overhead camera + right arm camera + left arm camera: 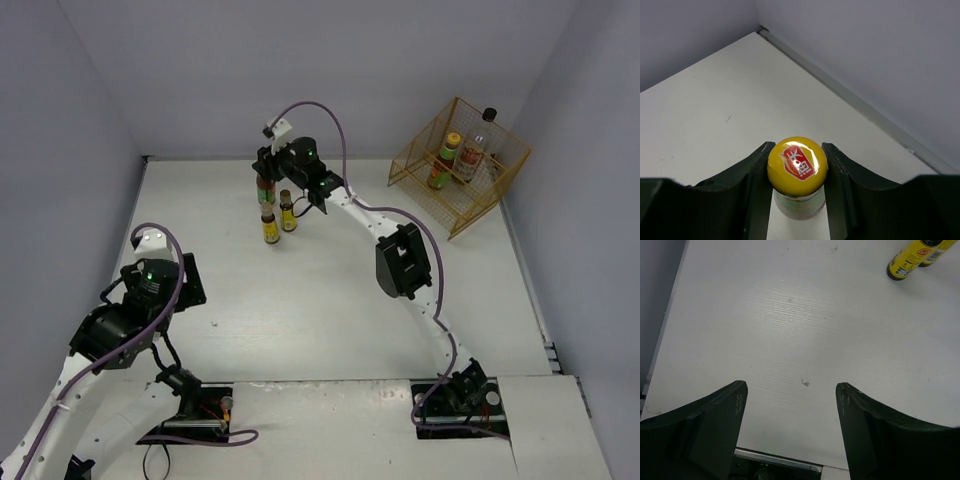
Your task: Organize the condiment bottles
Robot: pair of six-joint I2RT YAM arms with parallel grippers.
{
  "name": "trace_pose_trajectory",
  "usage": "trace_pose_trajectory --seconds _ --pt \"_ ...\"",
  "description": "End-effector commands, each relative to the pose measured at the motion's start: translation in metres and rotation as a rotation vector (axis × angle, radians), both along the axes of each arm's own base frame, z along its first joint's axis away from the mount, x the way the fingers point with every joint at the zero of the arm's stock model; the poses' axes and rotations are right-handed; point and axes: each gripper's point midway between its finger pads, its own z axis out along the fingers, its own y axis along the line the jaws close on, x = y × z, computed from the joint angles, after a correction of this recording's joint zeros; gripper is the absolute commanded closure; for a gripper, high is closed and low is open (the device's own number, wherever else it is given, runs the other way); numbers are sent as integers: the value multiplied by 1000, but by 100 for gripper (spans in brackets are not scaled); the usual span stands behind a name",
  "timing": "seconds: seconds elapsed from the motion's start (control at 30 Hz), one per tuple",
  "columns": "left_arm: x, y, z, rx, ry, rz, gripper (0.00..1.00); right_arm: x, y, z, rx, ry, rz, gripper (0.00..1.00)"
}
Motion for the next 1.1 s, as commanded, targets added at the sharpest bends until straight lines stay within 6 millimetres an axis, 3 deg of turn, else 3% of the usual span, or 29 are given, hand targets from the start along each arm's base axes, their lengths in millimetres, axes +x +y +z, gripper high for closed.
trace_pose_trajectory --seconds 0.0,0.03,0.07,0.13,0.17,0.2,0.23,0.27,0.3,0.33,0.4,0.43,0.57,0.63,0.67,0.7,0.8,0.9,0.93,0.97,1.07 --pt "5 4 20 -15 -59 36 29 9 -56 222 283 -440 -111 100" --pt "6 4 21 -10 -61 34 29 14 -70 228 280 -453 -136 100" --pt "6 4 22 -10 -67 33 29 8 -82 249 291 -480 -149 100" --pt "8 4 24 -6 -70 28 29 9 -99 250 273 -475 -180 100" --pt "8 3 25 -6 -72 25 29 1 -118 277 285 -513 -202 100" --pt "9 3 26 -3 -76 24 29 0 -128 281 281 -518 -216 100" --pt "10 3 27 2 -76 18 29 -1 -136 272 260 -498 -228 100" --pt "11 2 28 2 -78 15 29 -12 -157 298 273 -531 -257 100" --pt "12 2 30 6 -82 9 29 -11 -165 286 241 -509 -273 100" --pt "13 1 31 7 -83 5 29 -25 -180 309 251 -537 -289 100" --pt "17 -2 33 6 -87 -5 29 -28 -207 313 221 -530 -337 100" --pt "18 -3 34 9 -90 -11 29 -40 -221 320 216 -534 -356 100" --pt "26 -11 37 -5 -106 -36 29 -52 -280 325 165 -527 -462 100" --pt "31 -18 36 -20 -108 -58 29 -51 -334 325 131 -523 -564 100" --pt "33 -19 35 -22 -111 -59 29 -55 -335 326 131 -522 -564 100" --pt "34 -22 34 -27 -108 -68 29 -52 -360 325 117 -521 -613 100" --pt "39 -29 31 -41 -104 -88 29 -59 -409 329 95 -528 -704 100" --pt "44 -35 31 -52 -108 -98 29 -57 -439 323 71 -518 -760 100" --pt "45 -36 30 -55 -107 -103 29 -56 -456 320 62 -513 -794 100" --pt "47 -38 30 -57 -109 -106 29 -55 -458 319 64 -508 -795 100" --pt "52 -41 29 -58 -107 -112 29 -50 -490 307 42 -491 -855 100"
